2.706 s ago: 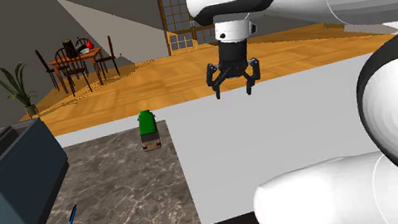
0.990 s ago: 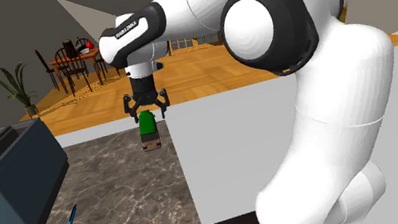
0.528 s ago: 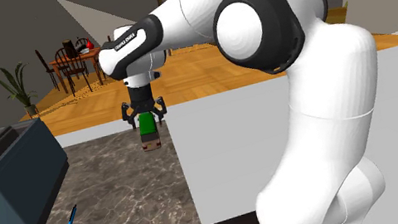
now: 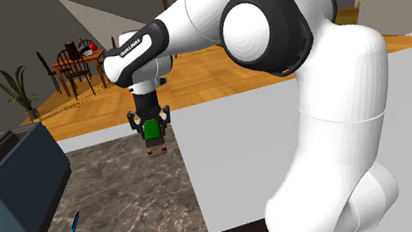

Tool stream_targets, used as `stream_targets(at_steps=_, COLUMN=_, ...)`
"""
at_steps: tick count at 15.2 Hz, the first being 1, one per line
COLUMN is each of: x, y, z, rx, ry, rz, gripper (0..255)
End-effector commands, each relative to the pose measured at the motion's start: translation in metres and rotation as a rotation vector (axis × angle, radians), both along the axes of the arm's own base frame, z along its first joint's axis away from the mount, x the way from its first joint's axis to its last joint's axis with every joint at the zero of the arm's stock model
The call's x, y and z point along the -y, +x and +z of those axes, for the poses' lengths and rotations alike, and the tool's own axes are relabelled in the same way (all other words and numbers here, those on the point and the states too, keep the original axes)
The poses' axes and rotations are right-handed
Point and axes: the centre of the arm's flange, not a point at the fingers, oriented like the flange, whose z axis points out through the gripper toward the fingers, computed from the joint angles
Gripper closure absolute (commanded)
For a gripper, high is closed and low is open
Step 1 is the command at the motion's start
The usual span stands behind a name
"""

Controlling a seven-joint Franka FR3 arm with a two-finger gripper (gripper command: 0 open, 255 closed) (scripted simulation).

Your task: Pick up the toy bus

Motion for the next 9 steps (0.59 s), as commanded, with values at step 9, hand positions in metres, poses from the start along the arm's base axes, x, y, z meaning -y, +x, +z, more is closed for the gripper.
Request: stream_targets(at_steps=9, x=0.000, y=-0.001, z=0.020, rx=-0.001, ry=0.000, rz=0.000, gripper=255)
